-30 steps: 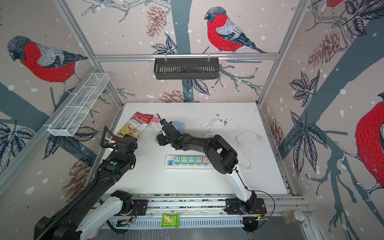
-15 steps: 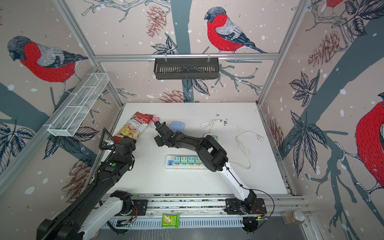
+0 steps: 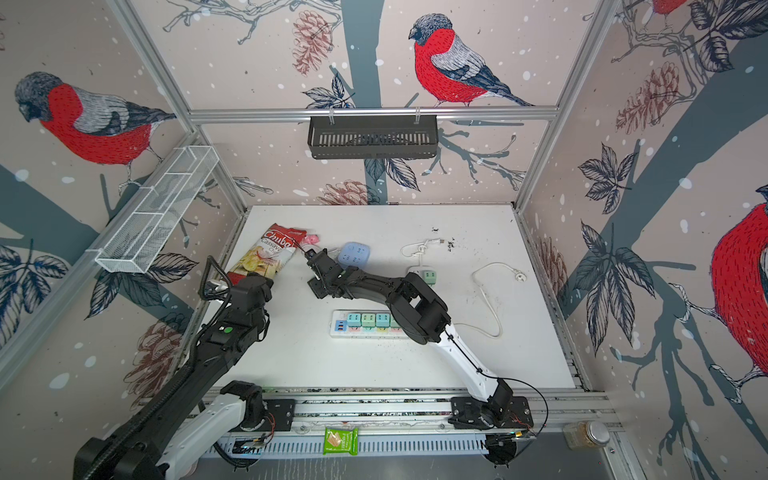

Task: Insert the plug
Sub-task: 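Close the right gripper on a teal adapter and lift it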

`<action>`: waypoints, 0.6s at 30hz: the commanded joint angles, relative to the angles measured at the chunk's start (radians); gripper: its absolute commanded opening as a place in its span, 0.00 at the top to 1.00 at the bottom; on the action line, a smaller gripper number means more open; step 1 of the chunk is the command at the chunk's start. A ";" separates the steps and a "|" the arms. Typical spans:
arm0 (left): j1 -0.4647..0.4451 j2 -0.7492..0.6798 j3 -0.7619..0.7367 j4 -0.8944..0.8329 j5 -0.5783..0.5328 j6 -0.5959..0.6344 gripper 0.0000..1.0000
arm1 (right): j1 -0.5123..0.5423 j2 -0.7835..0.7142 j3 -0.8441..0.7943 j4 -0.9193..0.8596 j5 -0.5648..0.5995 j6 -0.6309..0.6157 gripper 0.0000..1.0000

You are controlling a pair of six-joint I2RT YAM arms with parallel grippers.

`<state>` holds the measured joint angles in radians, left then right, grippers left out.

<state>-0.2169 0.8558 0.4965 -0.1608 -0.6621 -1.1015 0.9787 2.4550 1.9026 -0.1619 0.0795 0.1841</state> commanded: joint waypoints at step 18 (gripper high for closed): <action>0.003 0.020 0.002 0.045 -0.006 0.004 0.03 | 0.006 0.010 0.007 -0.021 0.013 -0.012 0.62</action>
<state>-0.2169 0.8726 0.4957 -0.1390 -0.6563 -1.0988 0.9852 2.4680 1.9083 -0.1471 0.1040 0.1776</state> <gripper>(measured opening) 0.967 0.416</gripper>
